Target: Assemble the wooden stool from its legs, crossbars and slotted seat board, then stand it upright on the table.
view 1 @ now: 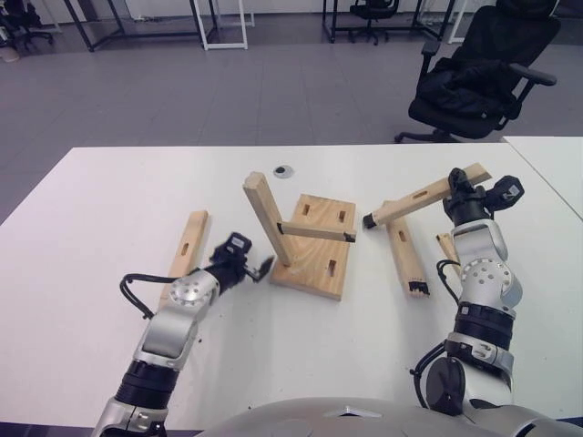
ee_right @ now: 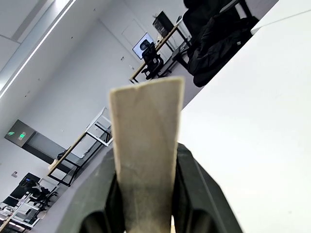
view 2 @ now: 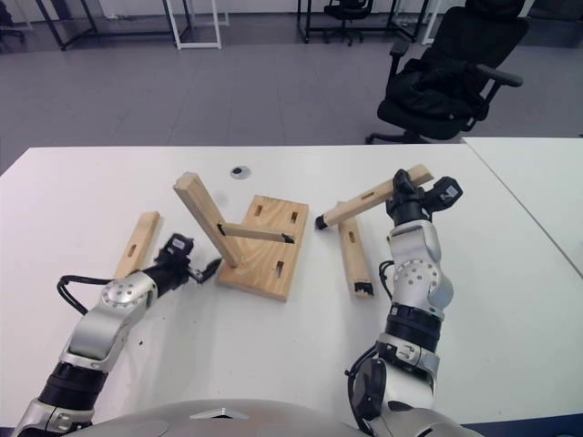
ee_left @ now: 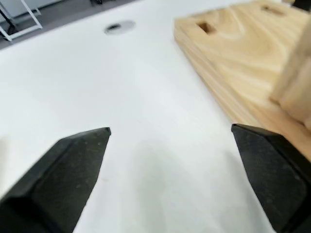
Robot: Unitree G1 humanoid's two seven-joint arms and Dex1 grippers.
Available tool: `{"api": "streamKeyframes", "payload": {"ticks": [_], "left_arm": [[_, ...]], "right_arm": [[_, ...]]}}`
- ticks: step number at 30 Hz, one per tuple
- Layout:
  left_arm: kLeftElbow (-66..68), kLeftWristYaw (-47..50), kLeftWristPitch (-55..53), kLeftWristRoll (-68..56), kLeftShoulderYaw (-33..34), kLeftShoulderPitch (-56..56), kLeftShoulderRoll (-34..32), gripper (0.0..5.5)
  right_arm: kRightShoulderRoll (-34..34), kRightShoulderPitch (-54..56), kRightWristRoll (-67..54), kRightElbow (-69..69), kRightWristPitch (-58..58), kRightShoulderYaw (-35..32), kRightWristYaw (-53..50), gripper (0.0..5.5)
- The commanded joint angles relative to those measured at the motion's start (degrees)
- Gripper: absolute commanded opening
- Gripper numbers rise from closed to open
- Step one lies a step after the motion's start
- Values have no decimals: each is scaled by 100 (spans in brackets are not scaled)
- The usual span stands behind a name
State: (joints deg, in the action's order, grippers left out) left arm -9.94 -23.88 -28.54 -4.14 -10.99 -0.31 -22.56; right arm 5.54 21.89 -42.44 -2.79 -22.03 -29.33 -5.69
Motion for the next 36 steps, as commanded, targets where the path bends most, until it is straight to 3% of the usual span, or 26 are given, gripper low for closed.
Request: {"api": "streamKeyframes", "payload": {"ticks": [1, 7, 10, 16, 21, 29, 36], "left_arm": [[-240, -93, -451, 173, -302, 80, -102, 458], [-958, -175, -902, 81, -712, 147, -43, 458], [-1251, -97, -1077, -51, -687, 189, 100, 458], [-1842, 384, -1306, -32, -625, 777, 449, 458], [-2265, 485, -1375, -325, -468, 1115, 702, 458], [-2277, 703, -1383, -306, -110, 919, 782, 458], [-2367, 689, -1485, -519, 256, 620, 858, 458]], "right_arm": [[-102, 180, -84, -124, -67, 111, 66, 101], [217, 353, -323, 344, 2, -25, 333, 101], [599, 82, -780, 1096, -776, 44, 335, 101], [1409, -1403, -2851, 2640, -2735, -314, -418, 101], [1184, -1766, -3474, 2727, -2757, -129, -1107, 101], [1550, -2337, -2809, 3511, -2578, 466, -1152, 101], [1463, -2853, -303, 4112, -1480, 1901, -1020, 101]]}}
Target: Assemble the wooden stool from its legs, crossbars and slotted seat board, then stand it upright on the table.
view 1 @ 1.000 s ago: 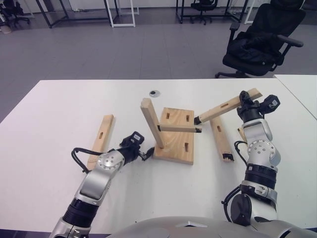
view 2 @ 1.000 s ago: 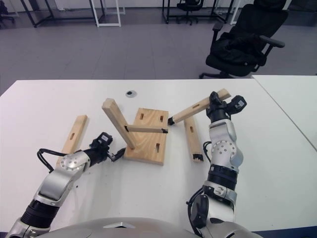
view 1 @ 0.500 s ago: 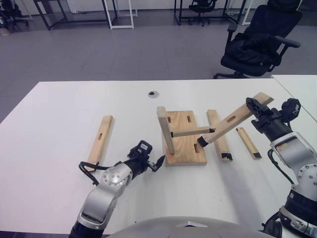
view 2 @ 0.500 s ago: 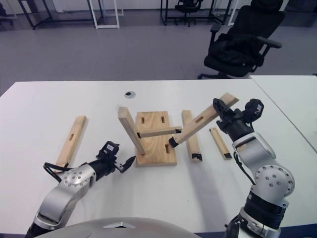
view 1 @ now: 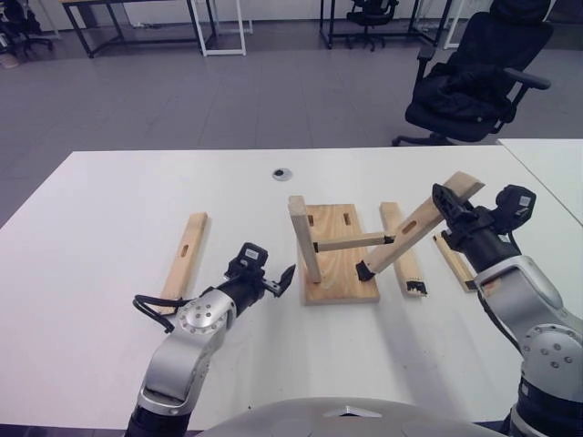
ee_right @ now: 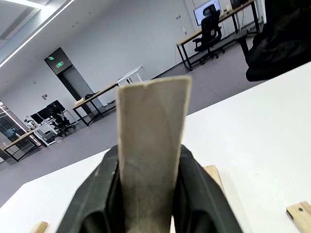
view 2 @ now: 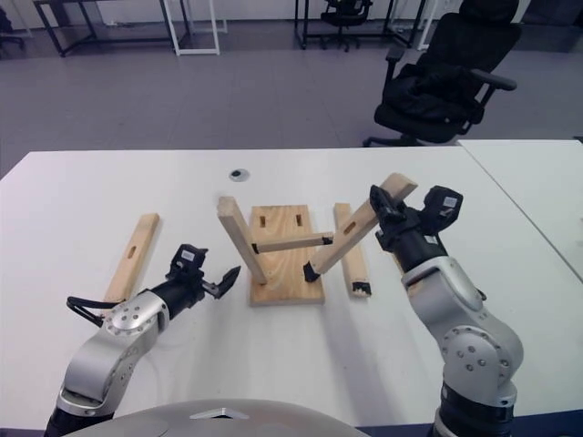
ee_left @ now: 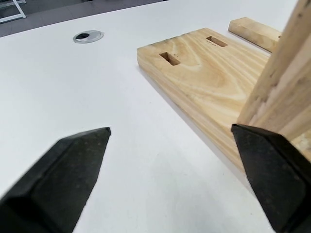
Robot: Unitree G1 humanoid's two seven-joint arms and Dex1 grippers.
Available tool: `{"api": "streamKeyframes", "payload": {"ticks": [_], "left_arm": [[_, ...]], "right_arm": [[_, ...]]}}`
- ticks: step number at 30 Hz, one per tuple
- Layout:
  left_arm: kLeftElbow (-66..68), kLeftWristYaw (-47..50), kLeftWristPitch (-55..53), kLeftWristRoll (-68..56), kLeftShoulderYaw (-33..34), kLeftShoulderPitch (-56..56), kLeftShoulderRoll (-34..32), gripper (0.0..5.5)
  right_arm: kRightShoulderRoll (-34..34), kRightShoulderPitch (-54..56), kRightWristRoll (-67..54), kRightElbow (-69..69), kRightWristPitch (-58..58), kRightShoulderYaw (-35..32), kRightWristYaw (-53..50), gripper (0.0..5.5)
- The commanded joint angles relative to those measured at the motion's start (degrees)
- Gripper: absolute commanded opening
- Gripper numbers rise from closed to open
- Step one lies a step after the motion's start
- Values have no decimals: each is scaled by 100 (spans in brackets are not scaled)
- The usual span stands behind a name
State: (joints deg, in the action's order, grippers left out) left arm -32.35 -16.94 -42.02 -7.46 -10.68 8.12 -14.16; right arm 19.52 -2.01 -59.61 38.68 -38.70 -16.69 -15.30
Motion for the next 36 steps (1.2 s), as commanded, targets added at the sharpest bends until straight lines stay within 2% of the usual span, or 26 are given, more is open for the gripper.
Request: {"api": "streamKeyframes", "payload": {"ticks": [1, 11, 18, 23, 26, 31, 32, 36], "left_arm": [[-161, -22, -174, -235, 266, -273, 17, 458], [-721, 75, -710, -588, 228, -626, 149, 458], [-1018, 272, -1009, -573, 125, -1105, 231, 458], [-974, 458, -915, -455, -187, -1051, 248, 458], [-932, 492, -884, -404, -216, -1149, 208, 458], [-758, 799, -989, -278, -195, -1433, 499, 458], [-686, 925, -1028, -248, -203, -1516, 625, 458], [-485, 1229, -1144, -127, -420, -1765, 1047, 458]], "right_arm": [[34, -529, 1540, -11, 287, 720, -25, 101], [-300, -1195, 1988, -83, 1020, 1039, 881, 101], [250, -475, 2504, 14, 277, 1646, 988, 103], [84, 150, 1650, -313, -617, 1048, 570, 105], [100, 314, 1510, -390, -1063, 965, 460, 105], [837, 279, 2340, 188, -899, 1888, 1065, 107], [959, 219, 2507, 260, -834, 2061, 1180, 151], [957, 253, 2682, 219, -781, 2234, 1502, 233]]}}
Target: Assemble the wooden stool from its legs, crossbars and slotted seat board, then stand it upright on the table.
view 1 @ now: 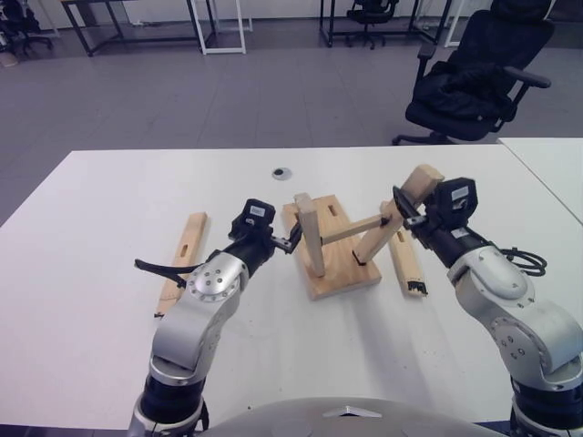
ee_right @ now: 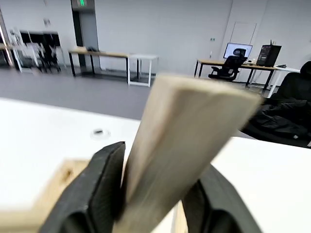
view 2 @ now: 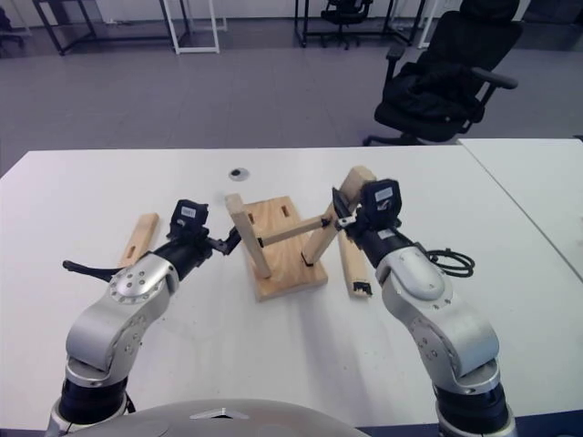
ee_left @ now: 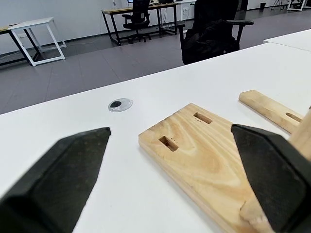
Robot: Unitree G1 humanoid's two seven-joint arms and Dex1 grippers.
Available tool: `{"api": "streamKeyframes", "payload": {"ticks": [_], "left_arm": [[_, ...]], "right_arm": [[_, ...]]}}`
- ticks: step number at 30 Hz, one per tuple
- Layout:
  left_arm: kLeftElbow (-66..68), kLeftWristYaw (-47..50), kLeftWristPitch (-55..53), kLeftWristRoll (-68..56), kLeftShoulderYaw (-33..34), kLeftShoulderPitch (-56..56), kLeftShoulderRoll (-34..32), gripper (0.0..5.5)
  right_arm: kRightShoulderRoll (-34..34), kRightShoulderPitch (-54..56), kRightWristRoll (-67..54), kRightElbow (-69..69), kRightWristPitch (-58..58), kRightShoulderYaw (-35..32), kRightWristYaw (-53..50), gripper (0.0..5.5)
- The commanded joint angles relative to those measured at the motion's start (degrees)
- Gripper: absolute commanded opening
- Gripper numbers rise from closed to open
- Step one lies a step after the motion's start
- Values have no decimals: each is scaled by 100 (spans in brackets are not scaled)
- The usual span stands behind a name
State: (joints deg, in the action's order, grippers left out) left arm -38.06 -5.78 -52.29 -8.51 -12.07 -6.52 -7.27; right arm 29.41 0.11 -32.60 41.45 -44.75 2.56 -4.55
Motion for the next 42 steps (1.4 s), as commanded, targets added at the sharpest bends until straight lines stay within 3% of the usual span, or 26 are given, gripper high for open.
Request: {"api": "streamKeyframes", "payload": {"ticks": [1, 7, 10, 16, 19, 22, 26, 29, 32, 37, 40, 42], "left_arm": [[113, 183, -146, -7, -301, -365, 464, 458], [353, 621, -128, 167, -60, -510, 860, 458], [361, 433, -4, 255, 213, -253, 336, 458], [-119, -251, 165, 51, 933, 558, -563, 458], [-167, -367, 146, 263, 721, 1213, -962, 458], [178, -394, 229, 740, 354, 1486, -1589, 458], [679, -688, 416, 880, 76, 1364, -1934, 458], [2400, -1142, 1549, 902, -244, 635, -1724, 458], [3931, -1472, 2542, 954, -365, -266, -1464, 458], [4667, -1474, 3155, 778, 38, -605, -1159, 458], [3426, -1155, 2751, 781, 676, 32, -1384, 458], [1924, -738, 2481, 490, 1482, 496, -1140, 458]], "right_arm": [[-42, 80, -6, -79, -155, 319, 563, 257], [-209, 157, 61, -66, 253, 248, 1203, 323], [-337, 158, -80, -364, 388, -404, 1291, 323], [172, -542, -736, -114, 1298, -1065, 3200, 323], [801, -1095, -656, -508, 1537, -1271, 4347, 323], [1322, -1318, 277, -1528, 2045, -956, 4899, 323], [930, -437, 1905, -3296, 3084, 148, 4649, 323], [371, 427, 3287, -4688, 3933, 1185, 4166, 323], [169, 543, 3757, -4769, 4211, 1816, 4377, 323], [-175, 473, 3962, -4277, 3659, 1502, 3564, 323], [-384, -16, 3593, -3023, 2869, 675, 3018, 323], [-922, -582, 2178, -1655, 2118, -217, 2836, 323]]}}
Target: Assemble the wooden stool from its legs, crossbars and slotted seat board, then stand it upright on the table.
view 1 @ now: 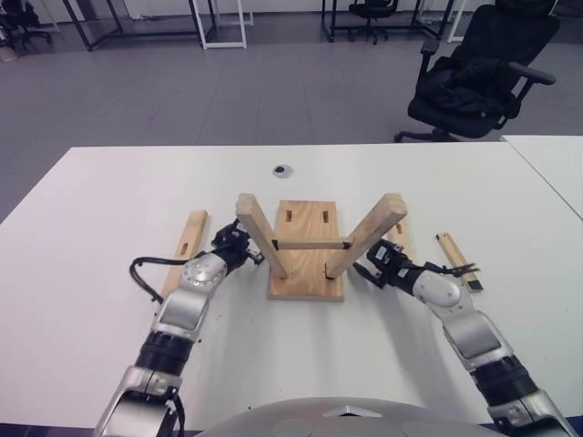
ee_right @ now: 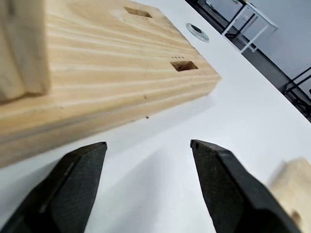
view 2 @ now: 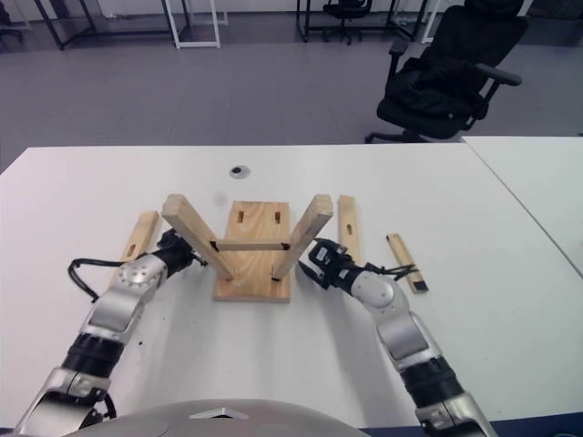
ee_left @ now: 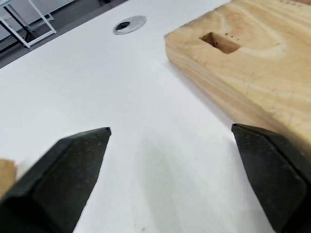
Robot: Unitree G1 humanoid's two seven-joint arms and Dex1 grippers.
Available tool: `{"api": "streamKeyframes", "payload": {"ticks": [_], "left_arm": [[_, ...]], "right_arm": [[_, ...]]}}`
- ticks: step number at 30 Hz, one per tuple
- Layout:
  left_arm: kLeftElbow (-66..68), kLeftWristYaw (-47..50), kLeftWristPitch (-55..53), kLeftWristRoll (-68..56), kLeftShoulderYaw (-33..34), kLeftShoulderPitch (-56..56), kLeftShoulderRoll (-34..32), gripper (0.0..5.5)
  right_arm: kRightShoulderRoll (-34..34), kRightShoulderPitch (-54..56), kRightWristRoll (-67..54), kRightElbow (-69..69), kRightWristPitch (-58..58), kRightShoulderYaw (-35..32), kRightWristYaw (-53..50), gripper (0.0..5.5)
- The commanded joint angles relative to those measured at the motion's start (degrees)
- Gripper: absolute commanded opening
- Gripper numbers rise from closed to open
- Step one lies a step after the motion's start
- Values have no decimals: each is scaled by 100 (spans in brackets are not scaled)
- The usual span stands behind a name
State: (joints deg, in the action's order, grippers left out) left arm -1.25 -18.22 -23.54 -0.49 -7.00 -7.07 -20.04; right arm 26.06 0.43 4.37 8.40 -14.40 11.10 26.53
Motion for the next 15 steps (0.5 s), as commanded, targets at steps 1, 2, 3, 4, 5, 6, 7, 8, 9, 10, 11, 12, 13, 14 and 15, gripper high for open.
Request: {"api": "streamKeyframes", "payload": {"ticks": [1, 2, 3, 4, 5, 6, 7, 8, 9, 10, 11, 12, 13, 14, 15], "left_arm": [[-2620, 609, -507, -868, 1364, 698, 422, 458], [-3418, 666, -772, -1412, 1648, 820, 613, 458], [-4026, 736, -1200, -1818, 1780, 923, 732, 458], [-4438, 808, -1589, -2036, 1762, 1010, 777, 458], [-4835, 1037, -2009, -2252, 1635, 1077, 959, 458], [-5103, 1225, -2320, -2412, 1539, 1100, 1102, 458], [-5411, 1503, -2690, -2500, 1329, 1131, 1292, 458], [-5639, 1730, -2978, -2534, 1173, 1159, 1414, 458], [-5774, 1984, -3214, -2548, 1034, 1202, 1535, 458], [-5847, 2223, -3351, -2556, 916, 1267, 1634, 458], [-5866, 2427, -3432, -2538, 842, 1344, 1706, 458], [-5870, 2617, -3503, -2516, 820, 1400, 1802, 458], [-5870, 2813, -3601, -2437, 822, 1409, 1907, 458], [-5859, 2983, -3689, -2363, 802, 1366, 2012, 458], [-5829, 3160, -3778, -2233, 678, 1284, 2092, 458]], "right_arm": [[-756, -738, -2487, 2243, -1212, -1579, -299, 323], [-790, -685, -3330, 2643, -1503, -2048, -334, 323], [-693, -577, -3908, 2885, -1775, -2388, -368, 323], [-571, -511, -4208, 3029, -1982, -2596, -420, 323], [-607, -443, -4207, 3142, -2268, -2780, -855, 323], [-697, -402, -4132, 3221, -2507, -2912, -1337, 323], [-826, -443, -4123, 3456, -2827, -2907, -1827, 323], [-817, -455, -4095, 3729, -3053, -2789, -2076, 323], [-811, -429, -4221, 4044, -3262, -2681, -2263, 323], [-816, -418, -4399, 4362, -3475, -2595, -2421, 323], [-847, -399, -4607, 4591, -3627, -2522, -2522, 323], [-874, -375, -4750, 4748, -3742, -2474, -2633, 323], [-796, -302, -4744, 4857, -3792, -2361, -2622, 323], [-685, -219, -4703, 4911, -3814, -2260, -2594, 323], [-569, -149, -4607, 4927, -3844, -2160, -2575, 323]]}}
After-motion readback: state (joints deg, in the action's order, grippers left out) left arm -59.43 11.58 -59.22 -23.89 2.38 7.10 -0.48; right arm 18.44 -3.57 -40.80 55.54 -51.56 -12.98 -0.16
